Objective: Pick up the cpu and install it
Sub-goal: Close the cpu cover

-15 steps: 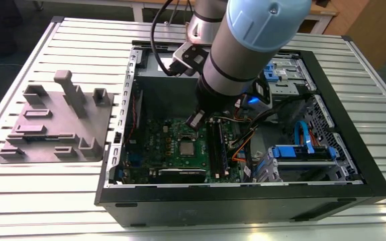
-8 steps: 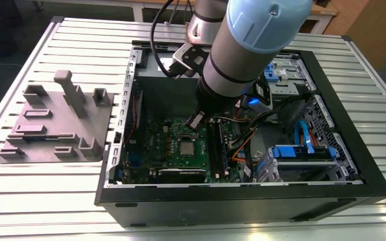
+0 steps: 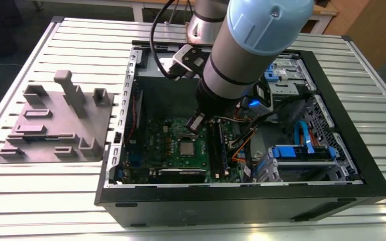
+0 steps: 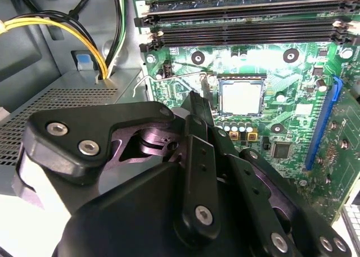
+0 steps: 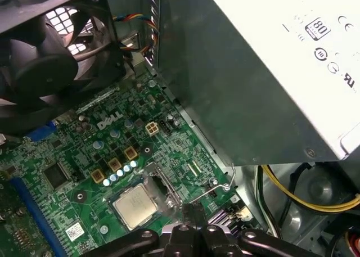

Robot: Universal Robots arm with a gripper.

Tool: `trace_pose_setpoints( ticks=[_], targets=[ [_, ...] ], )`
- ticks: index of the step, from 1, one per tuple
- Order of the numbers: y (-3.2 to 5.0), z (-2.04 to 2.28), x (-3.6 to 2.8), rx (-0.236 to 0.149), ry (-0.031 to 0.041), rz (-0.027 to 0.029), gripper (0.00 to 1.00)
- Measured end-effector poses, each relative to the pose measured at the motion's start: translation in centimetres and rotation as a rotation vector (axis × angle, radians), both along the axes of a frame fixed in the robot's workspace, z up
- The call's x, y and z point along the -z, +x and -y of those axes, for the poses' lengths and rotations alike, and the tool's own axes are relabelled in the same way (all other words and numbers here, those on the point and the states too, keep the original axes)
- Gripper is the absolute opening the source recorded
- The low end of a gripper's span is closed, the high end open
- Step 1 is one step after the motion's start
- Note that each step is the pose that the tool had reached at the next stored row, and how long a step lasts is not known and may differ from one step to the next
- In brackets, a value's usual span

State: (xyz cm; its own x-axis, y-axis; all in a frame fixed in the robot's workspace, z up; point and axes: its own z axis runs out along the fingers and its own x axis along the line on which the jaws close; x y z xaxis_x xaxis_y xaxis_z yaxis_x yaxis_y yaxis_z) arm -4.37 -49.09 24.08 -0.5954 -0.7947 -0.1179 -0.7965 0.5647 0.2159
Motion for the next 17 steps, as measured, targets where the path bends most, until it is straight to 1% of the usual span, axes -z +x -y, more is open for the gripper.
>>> trace_pose_setpoints(
  ticks=[10,17],
  targets=[
    [-0.03,0.27,0.01,0.000,-0.0001,0.0000,0.11],
    [-0.03,0.30,0.01,0.000,0.0000,0.0000,0.11]
  ],
)
